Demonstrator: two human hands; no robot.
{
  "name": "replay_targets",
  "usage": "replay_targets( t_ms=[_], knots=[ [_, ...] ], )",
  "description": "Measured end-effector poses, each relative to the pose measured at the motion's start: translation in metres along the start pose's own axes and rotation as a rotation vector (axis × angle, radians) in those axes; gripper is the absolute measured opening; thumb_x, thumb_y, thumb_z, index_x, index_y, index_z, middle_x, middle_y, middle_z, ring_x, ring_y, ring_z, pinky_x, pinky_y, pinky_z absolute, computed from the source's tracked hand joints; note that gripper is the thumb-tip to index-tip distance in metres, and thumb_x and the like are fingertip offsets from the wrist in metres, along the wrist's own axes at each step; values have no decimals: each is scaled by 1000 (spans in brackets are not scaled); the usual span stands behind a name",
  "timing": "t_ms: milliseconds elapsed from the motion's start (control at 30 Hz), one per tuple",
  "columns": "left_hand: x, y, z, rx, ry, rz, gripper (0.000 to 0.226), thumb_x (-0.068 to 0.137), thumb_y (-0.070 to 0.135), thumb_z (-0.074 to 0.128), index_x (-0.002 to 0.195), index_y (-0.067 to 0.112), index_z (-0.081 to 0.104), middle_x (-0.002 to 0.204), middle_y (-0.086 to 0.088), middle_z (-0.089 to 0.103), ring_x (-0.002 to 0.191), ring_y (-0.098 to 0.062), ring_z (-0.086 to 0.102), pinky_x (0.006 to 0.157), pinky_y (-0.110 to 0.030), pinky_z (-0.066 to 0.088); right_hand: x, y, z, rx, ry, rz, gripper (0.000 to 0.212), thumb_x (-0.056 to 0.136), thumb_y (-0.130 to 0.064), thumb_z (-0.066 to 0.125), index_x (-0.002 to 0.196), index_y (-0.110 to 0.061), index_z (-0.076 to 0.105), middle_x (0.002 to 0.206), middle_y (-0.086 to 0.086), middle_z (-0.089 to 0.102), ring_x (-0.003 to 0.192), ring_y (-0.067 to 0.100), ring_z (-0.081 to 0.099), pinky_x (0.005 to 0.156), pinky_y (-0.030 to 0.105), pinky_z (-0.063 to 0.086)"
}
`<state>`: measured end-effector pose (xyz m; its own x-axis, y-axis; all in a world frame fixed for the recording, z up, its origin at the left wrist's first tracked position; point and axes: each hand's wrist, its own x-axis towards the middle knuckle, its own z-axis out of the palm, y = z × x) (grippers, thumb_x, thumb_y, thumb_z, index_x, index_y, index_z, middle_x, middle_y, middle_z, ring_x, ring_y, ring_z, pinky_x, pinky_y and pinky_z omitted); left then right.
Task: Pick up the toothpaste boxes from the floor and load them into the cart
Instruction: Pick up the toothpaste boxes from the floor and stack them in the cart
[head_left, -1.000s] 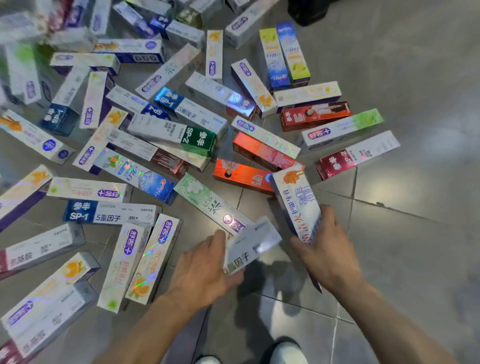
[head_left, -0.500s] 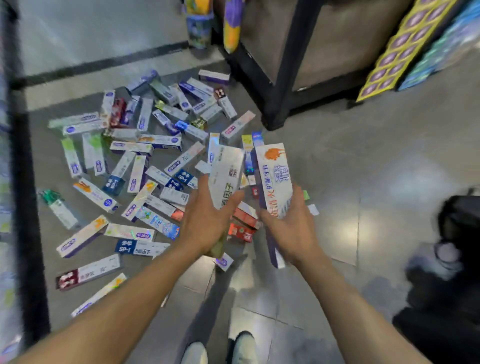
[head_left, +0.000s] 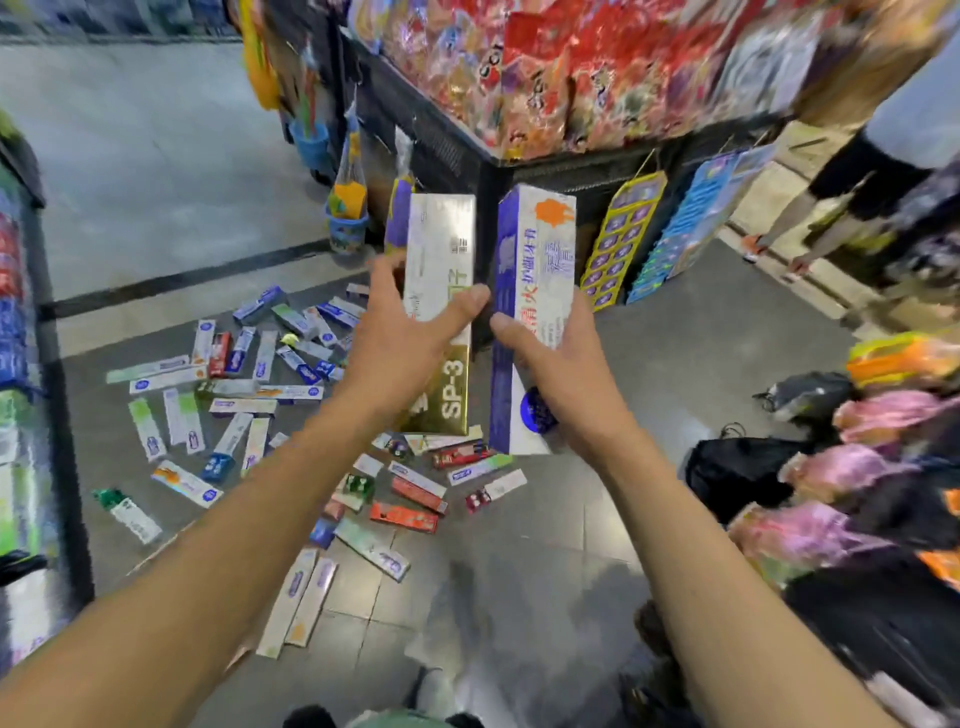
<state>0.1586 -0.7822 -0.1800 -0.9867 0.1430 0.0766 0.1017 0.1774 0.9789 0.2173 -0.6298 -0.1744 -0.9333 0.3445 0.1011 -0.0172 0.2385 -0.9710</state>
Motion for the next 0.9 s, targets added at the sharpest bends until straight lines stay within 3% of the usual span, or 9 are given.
replay_targets(
  t_ms=[100,200,367,467,533,633,700,767,900],
  knots=[
    [-29,40,1,-53,-31,64,58,81,53,78,122,33,41,104,26,62,93,15,60,83,-20,48,-41,-47,-20,-3,90,-92,45,90,-15,71,128,-26,50,130,-6,63,121,12,61,103,36,51],
    [-58,61,8,-83,-144,106,59,81,55,77,122,34,41,109,25,62,102,3,63,91,-29,50,-87,-74,-41,-6,217,-100,42,93,-12,69,127,-27,48,132,-2,61,122,15,60,103,39,51],
    [-107,87,51,-168,-374,150,56,82,46,80,119,28,42,103,24,59,83,21,58,81,-18,47,-177,-85,-87,-21,524,5,48,87,-18,76,127,-20,52,117,-12,67,106,1,65,88,27,53],
    [-150,98,91,-215,-554,143,63,80,43,82,123,20,42,104,21,58,83,17,60,81,-14,47,-239,-80,-122,-36,732,93,60,83,-26,80,133,-24,47,125,-10,65,113,6,64,101,41,52],
    [-185,108,117,-238,-684,138,64,82,39,81,128,17,41,105,19,59,82,17,61,76,-10,47,-282,-76,-143,-55,844,132,63,81,-31,82,133,-29,46,124,-10,66,112,8,66,97,44,54],
    [-241,115,153,-221,-843,154,57,85,32,78,125,20,39,102,19,57,73,22,58,64,-2,43,-343,-66,-170,-36,1002,164,64,79,-30,82,131,-29,46,114,-16,67,100,-2,67,82,31,57],
    [-277,117,176,-204,-923,160,57,82,37,81,120,26,41,101,18,61,75,18,61,68,-8,46,-378,-53,-188,-81,1092,209,68,73,-40,83,129,-35,46,111,-25,66,103,-1,66,90,37,56],
    [-312,116,201,-198,-994,146,58,76,45,85,114,34,42,108,11,67,90,3,67,81,-24,53,-409,-39,-210,-83,1149,244,67,72,-44,85,127,-41,47,110,-30,66,106,3,66,96,45,54],
    [-384,114,258,-175,-1045,118,64,73,54,81,118,33,41,118,3,66,100,-9,68,90,-33,55,-469,-10,-267,-55,1197,285,66,73,-45,83,127,-39,46,106,-36,63,103,-3,65,93,37,54]
  ],
)
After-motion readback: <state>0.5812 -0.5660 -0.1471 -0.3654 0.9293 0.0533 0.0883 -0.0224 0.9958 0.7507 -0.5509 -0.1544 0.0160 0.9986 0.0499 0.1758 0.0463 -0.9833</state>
